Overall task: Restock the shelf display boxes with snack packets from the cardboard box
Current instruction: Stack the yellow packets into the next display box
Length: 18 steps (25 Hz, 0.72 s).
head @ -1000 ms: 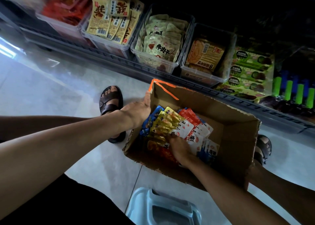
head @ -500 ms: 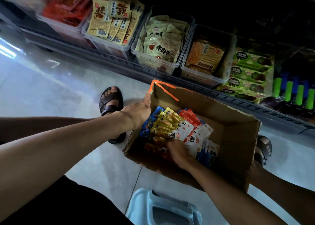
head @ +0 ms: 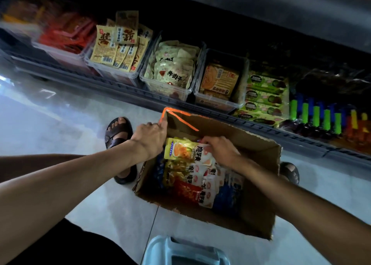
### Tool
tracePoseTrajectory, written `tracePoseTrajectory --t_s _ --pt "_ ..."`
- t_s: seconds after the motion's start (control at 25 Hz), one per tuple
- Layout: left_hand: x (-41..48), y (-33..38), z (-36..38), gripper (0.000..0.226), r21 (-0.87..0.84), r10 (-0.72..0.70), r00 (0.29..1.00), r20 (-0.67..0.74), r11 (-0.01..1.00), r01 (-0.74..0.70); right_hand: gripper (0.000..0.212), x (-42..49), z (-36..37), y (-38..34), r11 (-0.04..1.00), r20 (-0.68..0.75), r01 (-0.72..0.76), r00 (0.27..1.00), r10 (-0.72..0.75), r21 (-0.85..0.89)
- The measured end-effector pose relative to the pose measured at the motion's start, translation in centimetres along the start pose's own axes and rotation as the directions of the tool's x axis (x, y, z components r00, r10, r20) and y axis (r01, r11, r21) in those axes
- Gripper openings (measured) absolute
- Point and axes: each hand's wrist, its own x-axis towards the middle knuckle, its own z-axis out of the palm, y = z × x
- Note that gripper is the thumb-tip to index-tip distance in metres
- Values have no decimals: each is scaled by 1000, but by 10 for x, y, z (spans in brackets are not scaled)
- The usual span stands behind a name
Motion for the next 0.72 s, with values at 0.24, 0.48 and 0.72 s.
tracePoseTrajectory --t_s 0.24,0.48,0.72 --pt "-10 28 -104 62 -780 225 974 -23 605 -158 15 -77 -154 -27 991 -56 125 991 -123 40" --pt "-55 45 -192 33 -960 395 918 -43 237 -147 13 -160 -255 -57 950 -271 212 951 -147 228" --pt "-55 59 -218 27 -990 305 942 -136 -4 -142 24 -169 -261 -54 645 -463 241 865 196 725"
